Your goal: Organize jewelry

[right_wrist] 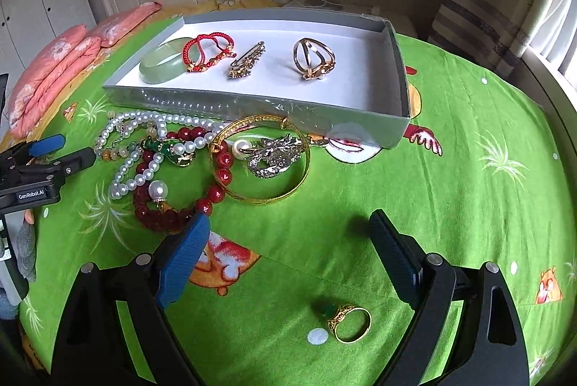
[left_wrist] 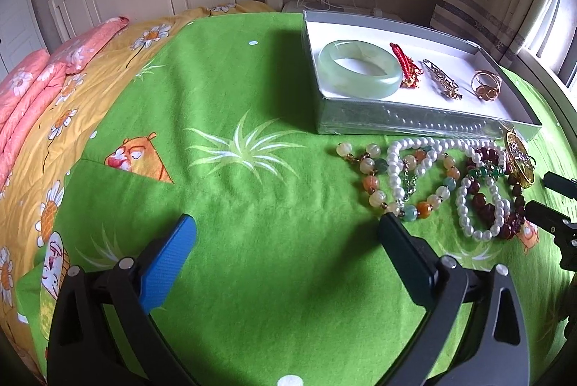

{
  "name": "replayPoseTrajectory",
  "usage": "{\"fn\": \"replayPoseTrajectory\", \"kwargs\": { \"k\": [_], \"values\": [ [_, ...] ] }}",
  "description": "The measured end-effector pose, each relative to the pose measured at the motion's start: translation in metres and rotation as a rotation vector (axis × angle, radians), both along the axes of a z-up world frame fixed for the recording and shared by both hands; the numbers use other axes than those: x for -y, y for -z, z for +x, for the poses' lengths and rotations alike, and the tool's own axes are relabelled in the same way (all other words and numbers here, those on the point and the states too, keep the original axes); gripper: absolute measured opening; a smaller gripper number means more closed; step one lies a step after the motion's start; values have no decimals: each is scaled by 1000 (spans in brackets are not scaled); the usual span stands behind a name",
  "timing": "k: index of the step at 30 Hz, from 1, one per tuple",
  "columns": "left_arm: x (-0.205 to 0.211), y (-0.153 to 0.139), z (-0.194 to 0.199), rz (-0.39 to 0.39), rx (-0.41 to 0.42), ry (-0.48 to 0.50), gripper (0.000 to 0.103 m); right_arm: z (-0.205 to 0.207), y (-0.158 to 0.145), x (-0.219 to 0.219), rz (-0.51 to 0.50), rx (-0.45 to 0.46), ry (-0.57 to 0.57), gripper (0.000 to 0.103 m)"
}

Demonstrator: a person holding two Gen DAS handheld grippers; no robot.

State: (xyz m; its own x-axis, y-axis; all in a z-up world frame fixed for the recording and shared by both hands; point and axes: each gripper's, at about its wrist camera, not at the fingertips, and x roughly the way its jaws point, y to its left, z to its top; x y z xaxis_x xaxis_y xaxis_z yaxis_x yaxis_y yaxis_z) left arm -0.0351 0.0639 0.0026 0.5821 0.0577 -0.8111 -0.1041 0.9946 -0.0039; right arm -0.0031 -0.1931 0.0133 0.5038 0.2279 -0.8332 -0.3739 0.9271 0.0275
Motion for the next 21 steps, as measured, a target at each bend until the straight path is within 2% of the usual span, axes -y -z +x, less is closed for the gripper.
{"fn": "replayPoseTrajectory", "kwargs": {
  "k": [21],
  "values": [
    [1,0,1,-1,1,1,100,22,1,-38,-28,-14,-32,86]
  ]
}}
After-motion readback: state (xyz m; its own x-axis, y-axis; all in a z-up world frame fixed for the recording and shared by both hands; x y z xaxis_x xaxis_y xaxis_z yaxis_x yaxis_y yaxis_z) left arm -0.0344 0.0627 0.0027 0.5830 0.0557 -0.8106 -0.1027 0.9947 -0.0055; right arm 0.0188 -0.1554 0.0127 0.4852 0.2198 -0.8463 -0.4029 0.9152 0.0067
